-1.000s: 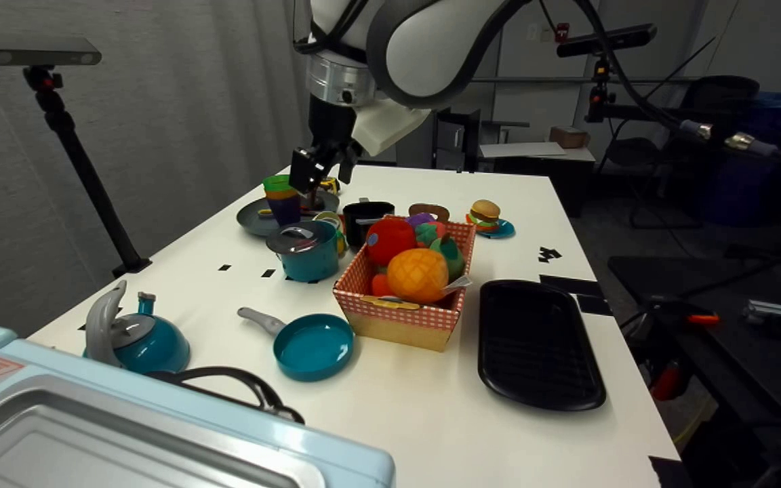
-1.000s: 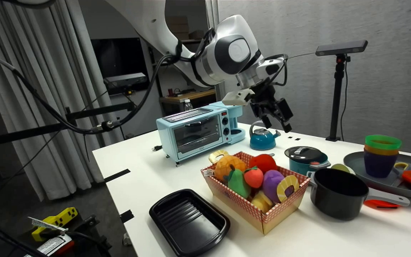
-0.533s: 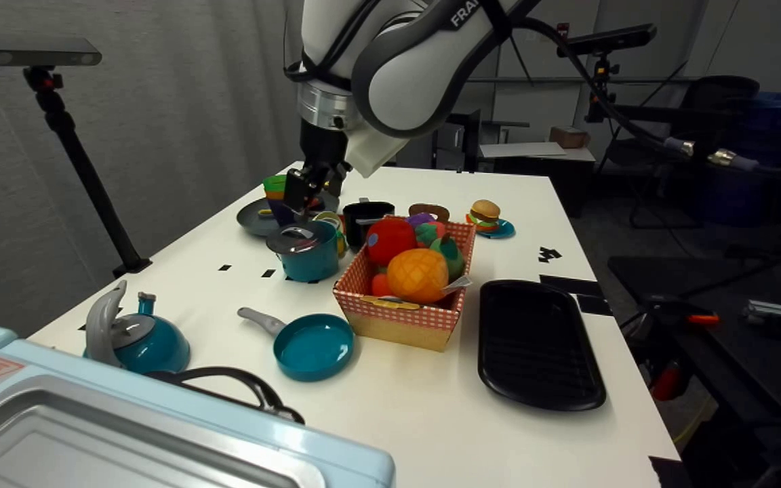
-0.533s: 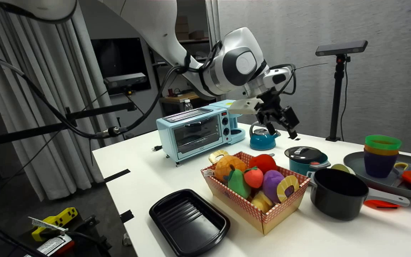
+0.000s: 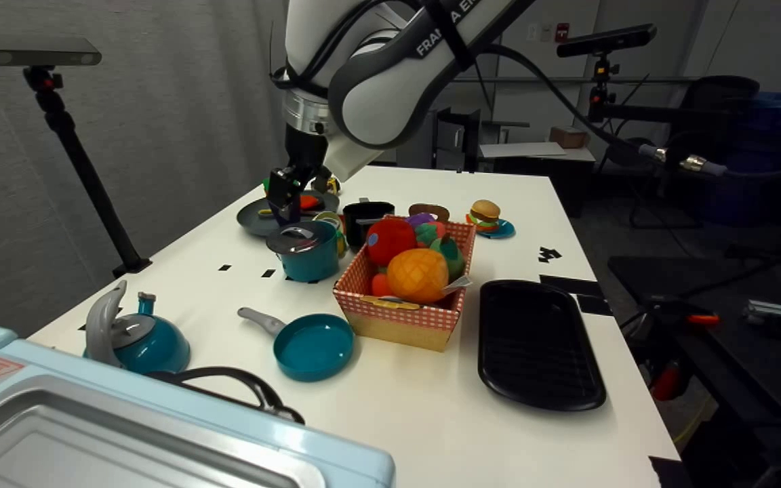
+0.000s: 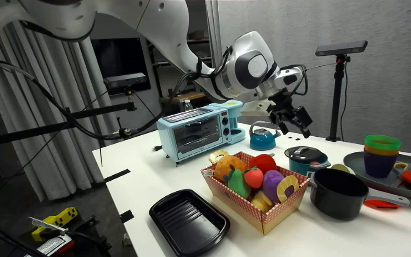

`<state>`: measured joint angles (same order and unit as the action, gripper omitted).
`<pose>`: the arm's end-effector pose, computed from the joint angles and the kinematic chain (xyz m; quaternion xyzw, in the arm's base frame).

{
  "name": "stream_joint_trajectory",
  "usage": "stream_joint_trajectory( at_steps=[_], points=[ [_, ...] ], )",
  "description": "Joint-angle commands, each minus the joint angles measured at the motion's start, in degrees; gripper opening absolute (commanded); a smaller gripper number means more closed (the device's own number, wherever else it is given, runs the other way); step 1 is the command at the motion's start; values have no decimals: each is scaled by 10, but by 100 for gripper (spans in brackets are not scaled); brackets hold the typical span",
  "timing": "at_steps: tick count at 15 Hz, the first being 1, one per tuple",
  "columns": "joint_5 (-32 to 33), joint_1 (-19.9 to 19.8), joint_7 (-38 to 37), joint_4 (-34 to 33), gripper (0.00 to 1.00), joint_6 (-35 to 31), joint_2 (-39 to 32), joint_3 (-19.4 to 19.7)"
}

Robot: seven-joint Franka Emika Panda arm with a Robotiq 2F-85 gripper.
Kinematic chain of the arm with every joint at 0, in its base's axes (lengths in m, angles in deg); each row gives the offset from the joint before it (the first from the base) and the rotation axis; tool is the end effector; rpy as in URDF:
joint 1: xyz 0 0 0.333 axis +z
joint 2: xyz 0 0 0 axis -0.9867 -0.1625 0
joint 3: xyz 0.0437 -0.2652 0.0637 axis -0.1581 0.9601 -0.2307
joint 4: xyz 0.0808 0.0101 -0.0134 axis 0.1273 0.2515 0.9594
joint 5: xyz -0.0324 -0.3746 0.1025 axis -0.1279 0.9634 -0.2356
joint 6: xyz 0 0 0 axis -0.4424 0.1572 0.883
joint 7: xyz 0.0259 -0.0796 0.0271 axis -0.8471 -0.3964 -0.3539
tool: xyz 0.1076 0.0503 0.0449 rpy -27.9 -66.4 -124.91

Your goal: Transfer the lid from the pot to the pan

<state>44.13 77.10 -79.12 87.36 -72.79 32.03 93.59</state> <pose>0.7045 -0.1794 0.2134 0.9536 -0.1938 0.1947 0.1235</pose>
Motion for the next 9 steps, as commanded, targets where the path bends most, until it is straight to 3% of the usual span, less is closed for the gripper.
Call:
stream_joint_trajectory(
  at_steps=[1,9],
  points=[
    [-22,6,-17,-79,100,13,-57,17],
    [-56,1,-18,-176,100,26,-131,13]
  ],
)
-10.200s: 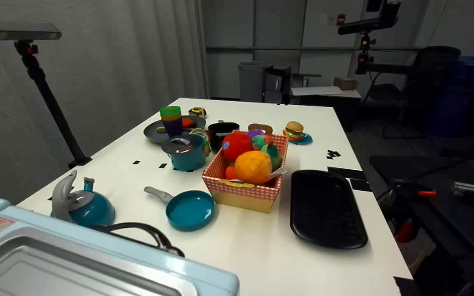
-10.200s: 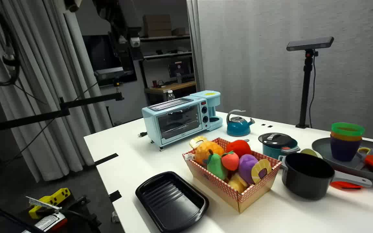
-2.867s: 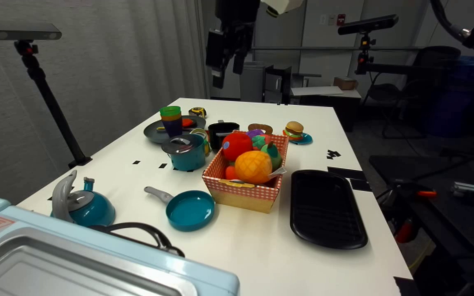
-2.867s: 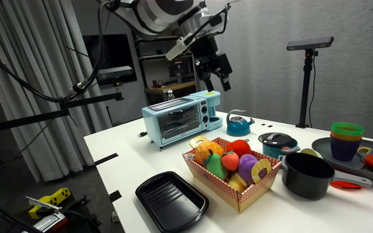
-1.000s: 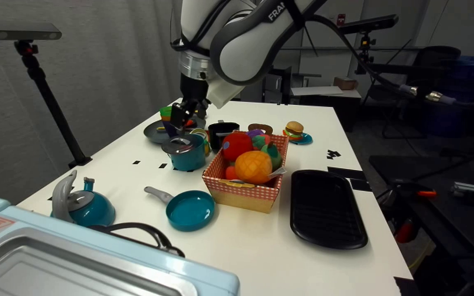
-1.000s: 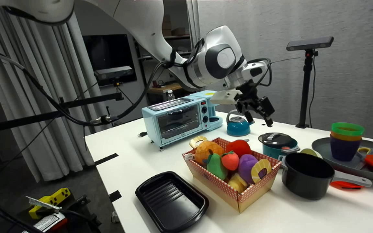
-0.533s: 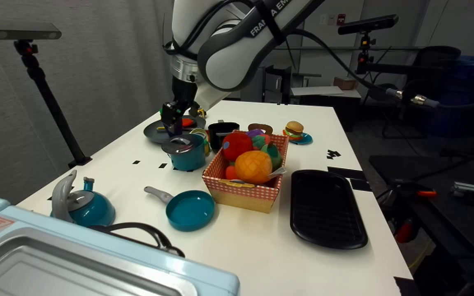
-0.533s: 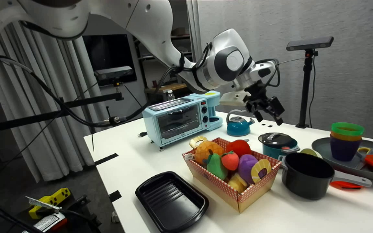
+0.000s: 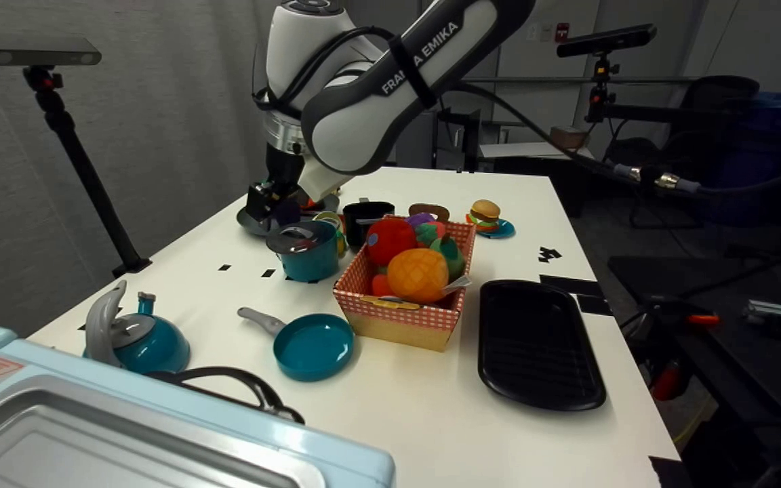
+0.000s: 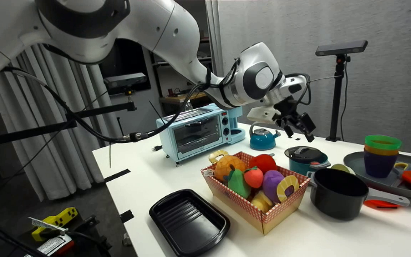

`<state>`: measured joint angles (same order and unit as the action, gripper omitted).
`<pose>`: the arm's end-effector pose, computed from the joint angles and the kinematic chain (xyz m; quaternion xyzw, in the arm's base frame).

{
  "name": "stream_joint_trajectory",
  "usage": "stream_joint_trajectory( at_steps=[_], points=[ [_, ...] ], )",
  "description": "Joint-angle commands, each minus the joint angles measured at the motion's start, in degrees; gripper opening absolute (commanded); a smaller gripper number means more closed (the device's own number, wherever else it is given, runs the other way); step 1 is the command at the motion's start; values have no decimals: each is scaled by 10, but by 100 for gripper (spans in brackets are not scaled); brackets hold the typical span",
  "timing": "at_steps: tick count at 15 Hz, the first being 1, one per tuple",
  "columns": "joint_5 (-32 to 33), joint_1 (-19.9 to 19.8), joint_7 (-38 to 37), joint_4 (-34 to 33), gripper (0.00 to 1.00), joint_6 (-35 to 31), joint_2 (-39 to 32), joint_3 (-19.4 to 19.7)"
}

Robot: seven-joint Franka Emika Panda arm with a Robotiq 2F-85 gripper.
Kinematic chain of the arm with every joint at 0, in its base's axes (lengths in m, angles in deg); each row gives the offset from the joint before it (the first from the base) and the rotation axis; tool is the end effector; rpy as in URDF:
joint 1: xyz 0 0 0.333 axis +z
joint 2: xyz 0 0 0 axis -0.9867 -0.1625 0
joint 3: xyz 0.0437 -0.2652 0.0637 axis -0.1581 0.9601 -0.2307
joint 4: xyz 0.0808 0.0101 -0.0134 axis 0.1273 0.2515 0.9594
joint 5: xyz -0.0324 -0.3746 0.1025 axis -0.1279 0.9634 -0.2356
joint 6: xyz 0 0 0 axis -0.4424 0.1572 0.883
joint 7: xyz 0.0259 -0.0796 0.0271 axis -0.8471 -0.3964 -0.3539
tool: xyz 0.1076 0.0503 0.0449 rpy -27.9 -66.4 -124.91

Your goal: Transfer the lid from the pot to the pan

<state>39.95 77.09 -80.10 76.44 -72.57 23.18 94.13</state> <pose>0.7335 -0.1797 0.1918 0.9463 -0.2151 0.2143 0.1111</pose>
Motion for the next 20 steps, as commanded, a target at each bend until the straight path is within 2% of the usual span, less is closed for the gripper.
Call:
stream_joint_trajectory(
  at_steps=[1,11,12,13,20],
  points=[
    [-16,1,-9,-72,100,26,-48,9],
    [-15,1,-22,-73,100,34,-65,25],
    [-16,0,-21,-73,93,36,-66,24],
    [-16,-1,-20,-74,74,40,-67,23],
    [-20,4,-24,-81,21,56,-63,18]
  ],
)
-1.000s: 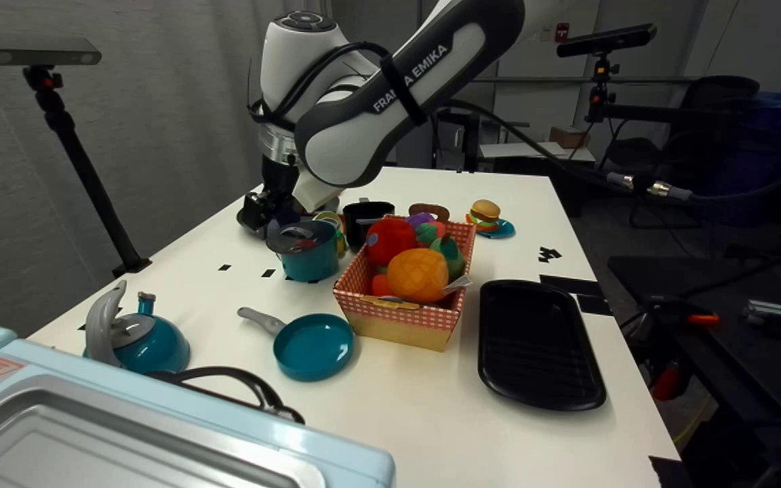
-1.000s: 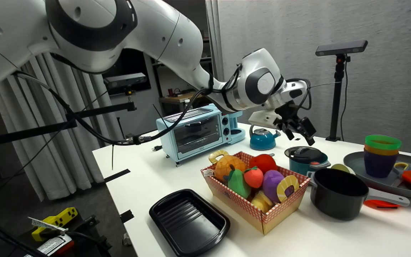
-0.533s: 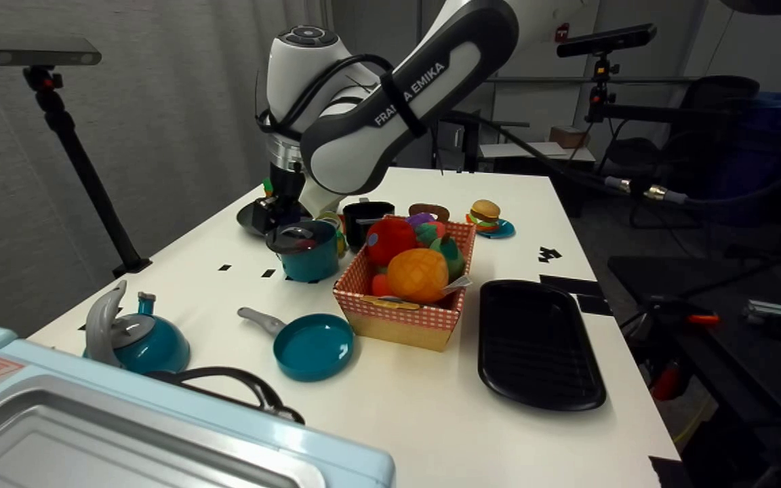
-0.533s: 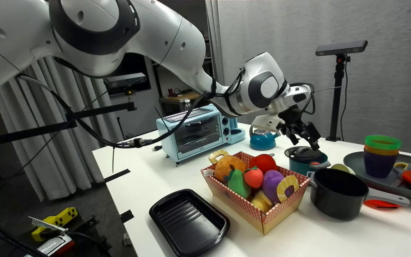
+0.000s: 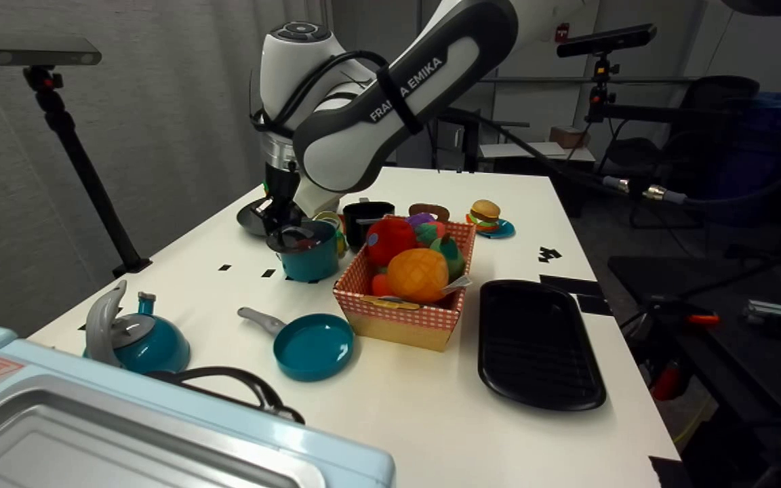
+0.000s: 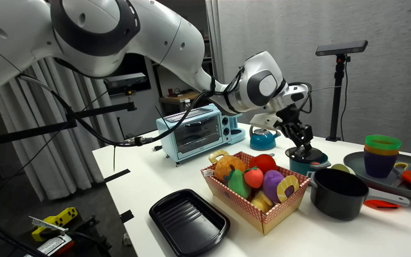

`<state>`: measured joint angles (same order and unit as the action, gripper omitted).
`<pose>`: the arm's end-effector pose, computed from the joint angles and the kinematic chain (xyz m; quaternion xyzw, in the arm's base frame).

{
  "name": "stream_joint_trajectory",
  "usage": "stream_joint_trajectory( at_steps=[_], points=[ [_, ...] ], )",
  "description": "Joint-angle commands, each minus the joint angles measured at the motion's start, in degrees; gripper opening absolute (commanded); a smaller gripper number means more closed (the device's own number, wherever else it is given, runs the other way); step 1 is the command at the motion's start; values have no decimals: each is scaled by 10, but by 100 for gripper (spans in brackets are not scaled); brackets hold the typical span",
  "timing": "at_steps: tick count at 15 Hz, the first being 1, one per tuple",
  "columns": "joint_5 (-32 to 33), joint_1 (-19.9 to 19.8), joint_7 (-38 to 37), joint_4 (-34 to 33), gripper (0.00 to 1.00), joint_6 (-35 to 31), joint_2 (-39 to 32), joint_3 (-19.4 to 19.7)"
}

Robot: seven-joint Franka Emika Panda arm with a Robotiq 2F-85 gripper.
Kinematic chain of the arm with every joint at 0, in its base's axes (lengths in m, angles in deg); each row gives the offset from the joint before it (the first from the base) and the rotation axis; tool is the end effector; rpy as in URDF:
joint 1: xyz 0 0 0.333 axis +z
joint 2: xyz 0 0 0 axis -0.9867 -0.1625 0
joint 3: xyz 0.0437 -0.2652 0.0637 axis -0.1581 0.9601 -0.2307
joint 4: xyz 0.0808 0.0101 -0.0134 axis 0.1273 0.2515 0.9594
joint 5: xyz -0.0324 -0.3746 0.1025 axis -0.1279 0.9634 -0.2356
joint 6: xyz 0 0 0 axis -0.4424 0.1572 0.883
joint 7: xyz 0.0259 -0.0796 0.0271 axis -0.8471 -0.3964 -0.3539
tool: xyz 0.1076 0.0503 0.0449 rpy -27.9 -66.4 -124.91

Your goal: Transfer the lid from the pot to the pan

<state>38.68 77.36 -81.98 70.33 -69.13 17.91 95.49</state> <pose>0.7401 -0.1846 0.1690 0.9444 -0.2349 0.1967 0.1189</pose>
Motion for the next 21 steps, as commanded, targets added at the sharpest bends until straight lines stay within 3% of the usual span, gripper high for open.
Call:
stream_joint_trajectory(
  at_steps=[1,3,4,5,14,21],
  points=[
    [-7,2,-6,-20,14,22,-8,6],
    [-6,4,-8,-16,1,25,-5,7],
    [-4,5,-8,-13,0,24,-2,8],
    [-4,7,-8,-6,4,22,3,9],
    [3,40,7,78,4,0,96,-3],
    [-7,67,42,201,4,2,188,-59]
  ],
)
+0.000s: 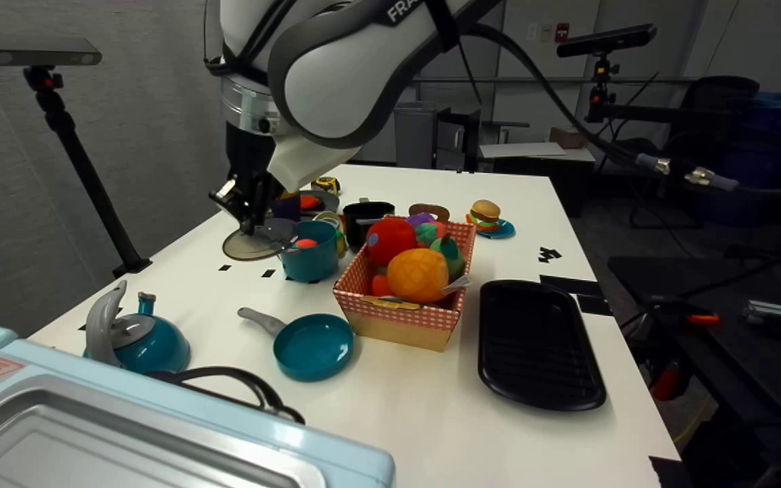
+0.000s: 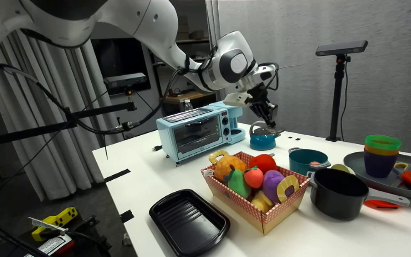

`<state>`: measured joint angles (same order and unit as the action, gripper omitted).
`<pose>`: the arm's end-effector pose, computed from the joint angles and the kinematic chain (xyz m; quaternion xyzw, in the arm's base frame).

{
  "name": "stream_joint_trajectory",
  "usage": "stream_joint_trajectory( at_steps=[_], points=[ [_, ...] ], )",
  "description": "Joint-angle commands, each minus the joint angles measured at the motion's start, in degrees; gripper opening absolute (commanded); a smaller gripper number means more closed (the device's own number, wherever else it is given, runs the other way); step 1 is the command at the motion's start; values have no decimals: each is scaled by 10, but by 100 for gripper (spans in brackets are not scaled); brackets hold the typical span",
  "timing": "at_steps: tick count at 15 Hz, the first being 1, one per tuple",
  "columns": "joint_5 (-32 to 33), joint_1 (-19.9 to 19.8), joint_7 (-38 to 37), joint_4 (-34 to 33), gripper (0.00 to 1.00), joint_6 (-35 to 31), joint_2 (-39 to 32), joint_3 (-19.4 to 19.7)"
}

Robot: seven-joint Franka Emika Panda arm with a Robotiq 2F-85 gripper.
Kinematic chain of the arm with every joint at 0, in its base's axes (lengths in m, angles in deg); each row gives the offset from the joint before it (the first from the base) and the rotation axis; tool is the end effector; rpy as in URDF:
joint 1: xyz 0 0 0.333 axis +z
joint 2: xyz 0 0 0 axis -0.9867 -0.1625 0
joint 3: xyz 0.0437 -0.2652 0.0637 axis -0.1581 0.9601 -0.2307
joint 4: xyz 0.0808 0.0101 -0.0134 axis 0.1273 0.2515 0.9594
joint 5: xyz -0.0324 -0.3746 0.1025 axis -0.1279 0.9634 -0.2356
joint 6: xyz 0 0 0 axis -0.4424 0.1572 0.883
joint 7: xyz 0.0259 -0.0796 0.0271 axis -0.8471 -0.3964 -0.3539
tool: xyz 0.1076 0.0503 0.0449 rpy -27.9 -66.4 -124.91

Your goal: Transfer the lid from the pot to the pan

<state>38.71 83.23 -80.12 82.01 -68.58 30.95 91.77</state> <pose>0.7371 -0.0836 0.2326 0.9603 -0.1793 0.2014 0.0717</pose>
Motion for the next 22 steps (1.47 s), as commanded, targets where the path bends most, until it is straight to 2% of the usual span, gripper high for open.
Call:
stream_joint_trajectory(
  at_steps=[1,7,15,22],
  points=[
    [-8,10,25,99,4,-1,66,-29],
    [-2,30,15,154,4,5,79,-41],
    [13,41,16,154,4,-1,46,-34],
    [54,60,18,150,4,-8,56,-25]
  ],
)
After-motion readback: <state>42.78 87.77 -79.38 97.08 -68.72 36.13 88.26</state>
